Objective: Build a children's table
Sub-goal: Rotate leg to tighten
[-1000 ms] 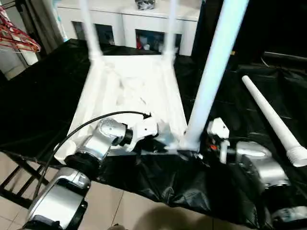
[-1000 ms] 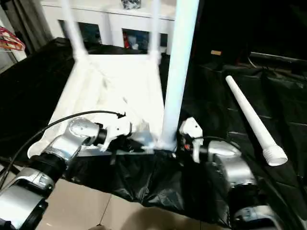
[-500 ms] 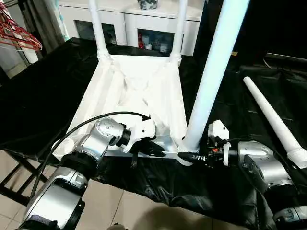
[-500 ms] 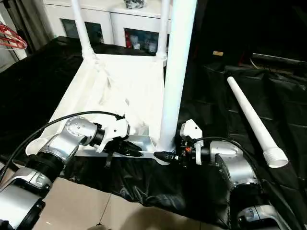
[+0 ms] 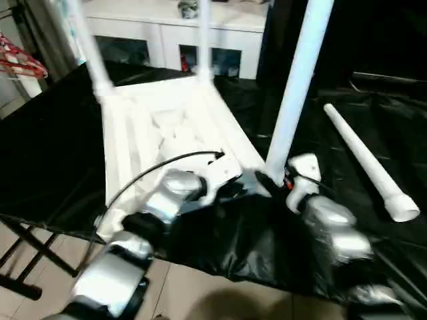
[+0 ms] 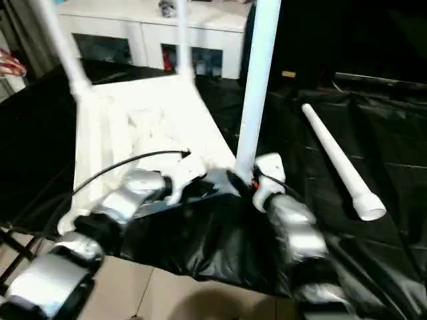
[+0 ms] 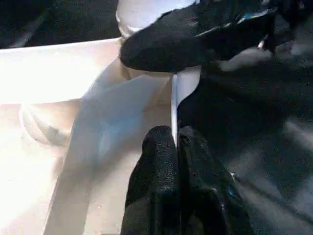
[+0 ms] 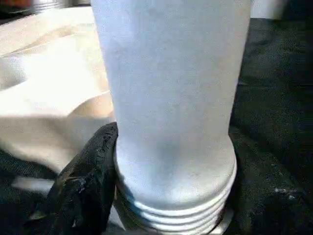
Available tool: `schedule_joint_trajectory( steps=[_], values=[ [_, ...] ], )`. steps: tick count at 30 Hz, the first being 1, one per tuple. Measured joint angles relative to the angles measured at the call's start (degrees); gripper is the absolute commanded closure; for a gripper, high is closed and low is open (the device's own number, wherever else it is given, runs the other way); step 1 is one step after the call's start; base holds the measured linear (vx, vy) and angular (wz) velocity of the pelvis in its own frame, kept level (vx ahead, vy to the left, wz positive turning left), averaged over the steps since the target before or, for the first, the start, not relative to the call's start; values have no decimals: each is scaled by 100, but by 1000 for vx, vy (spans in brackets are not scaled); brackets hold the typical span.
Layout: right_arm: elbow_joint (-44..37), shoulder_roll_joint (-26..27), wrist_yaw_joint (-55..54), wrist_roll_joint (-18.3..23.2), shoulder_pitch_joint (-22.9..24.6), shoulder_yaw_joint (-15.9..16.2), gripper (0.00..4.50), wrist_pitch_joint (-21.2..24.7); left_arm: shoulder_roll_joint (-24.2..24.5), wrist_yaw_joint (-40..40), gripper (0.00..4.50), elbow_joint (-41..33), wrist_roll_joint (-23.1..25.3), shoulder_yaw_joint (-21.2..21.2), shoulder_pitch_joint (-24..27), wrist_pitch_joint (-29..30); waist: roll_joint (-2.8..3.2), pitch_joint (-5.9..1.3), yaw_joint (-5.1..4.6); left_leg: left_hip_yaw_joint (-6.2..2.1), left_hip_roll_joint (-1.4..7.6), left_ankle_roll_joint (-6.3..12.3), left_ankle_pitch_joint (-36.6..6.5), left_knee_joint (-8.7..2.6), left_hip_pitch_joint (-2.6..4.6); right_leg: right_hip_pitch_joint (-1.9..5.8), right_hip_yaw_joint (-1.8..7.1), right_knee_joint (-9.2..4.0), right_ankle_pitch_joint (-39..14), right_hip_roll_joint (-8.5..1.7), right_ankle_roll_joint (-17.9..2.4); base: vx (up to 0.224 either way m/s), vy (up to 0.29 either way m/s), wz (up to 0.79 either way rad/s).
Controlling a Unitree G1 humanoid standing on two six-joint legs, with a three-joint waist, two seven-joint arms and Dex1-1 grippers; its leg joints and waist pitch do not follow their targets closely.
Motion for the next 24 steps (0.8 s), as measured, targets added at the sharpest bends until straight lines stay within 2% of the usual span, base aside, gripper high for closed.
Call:
schedule_joint_trajectory(
  steps=[2, 3, 5, 8, 9, 14, 19, 24],
  values=[
    [111, 157, -319, -65, -45, -69, 173, -161, -65, 140, 450, 5, 26, 0, 0, 31, 1, -1, -25, -1, 0, 0, 0, 0, -5, 0, 0, 0, 0, 0, 0, 0, 0, 0],
    [181, 209, -427, -80, -77, -78, 139, -232, -68, 162, 450, 6, 30, -1, 0, 31, 6, -3, -38, -2, -1, 0, 0, 1, -5, 0, 0, 0, 0, 0, 0, 0, 0, 0],
    [243, 267, -498, -64, -108, -98, 104, -312, -65, 154, 450, 5, 30, 10, 1, 30, 10, -6, -53, -2, -1, 0, 0, 1, -6, 0, 2, -1, 0, 1, -1, 0, 0, 0],
    [221, 332, -432, 52, -115, -146, 101, -312, -6, -28, 450, -7, 14, 8, 7, -36, 31, -17, -59, -1, -1, 0, 0, -3, -6, -2, 3, 0, 1, 2, -1, 0, 0, 0],
    [167, 249, -243, 44, -95, -92, 69, -292, 69, -205, 450, -57, -6, -4, 26, -96, 36, -14, -58, -3, -1, 0, 0, -5, -9, -5, 3, 0, 2, 5, -4, 0, 0, 0],
    [-81, -155, 689, -5, 59, 170, 69, -266, 287, -853, 450, -302, -133, -77, 171, -316, 63, -14, 18, -13, 13, 1, 1, -11, -17, -9, 12, 4, 4, 30, -21, 0, 0, 0],
    [-555, -825, 1990, 45, 335, 564, 69, -152, 552, -1519, 450, -413, -240, -117, 224, -512, 87, -12, 157, -11, 13, 25, -1, -4, -14, -12, 17, 2, -10, 33, -33, 0, 0, 0],
    [-1043, -1473, 3438, 279, 562, 861, 69, 48, 906, -2347, 450, -578, -403, -172, 311, -576, 92, -12, 195, -5, 14, 21, -2, 0, -10, -9, 27, 7, -9, 33, -33, 0, 0, 0]
  ],
)
